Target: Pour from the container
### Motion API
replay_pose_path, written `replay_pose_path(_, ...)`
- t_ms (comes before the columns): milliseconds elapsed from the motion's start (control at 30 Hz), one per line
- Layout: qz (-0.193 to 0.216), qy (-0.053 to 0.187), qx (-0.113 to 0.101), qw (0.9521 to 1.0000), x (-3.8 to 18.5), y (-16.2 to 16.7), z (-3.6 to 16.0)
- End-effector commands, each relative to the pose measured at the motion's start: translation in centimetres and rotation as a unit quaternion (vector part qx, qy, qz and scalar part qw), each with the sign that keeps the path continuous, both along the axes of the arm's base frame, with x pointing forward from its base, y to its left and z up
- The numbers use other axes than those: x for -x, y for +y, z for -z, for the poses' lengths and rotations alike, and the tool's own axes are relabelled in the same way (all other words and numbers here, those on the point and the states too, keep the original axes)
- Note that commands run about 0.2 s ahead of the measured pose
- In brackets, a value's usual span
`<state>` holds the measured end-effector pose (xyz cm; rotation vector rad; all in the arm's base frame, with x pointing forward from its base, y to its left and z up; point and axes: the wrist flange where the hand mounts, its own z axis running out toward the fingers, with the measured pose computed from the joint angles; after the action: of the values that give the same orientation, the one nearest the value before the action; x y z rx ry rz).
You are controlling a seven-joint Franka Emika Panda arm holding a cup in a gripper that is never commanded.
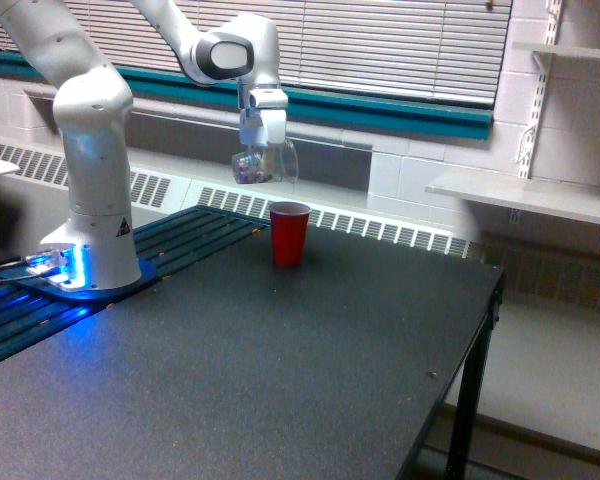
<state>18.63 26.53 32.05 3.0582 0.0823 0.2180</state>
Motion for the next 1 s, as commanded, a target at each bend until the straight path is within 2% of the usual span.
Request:
replay_pose_path(33,0.007,0.018,0.018,0.9997,0.5,-0.4,1.5)
replay_pose_path(667,0.002,0.048,0.045,0.9978,-0.8,0.5,3.3)
replay_pose_path(1000,-0.018,0.065,0.056,0.9962,-1.2,1.7,4.0)
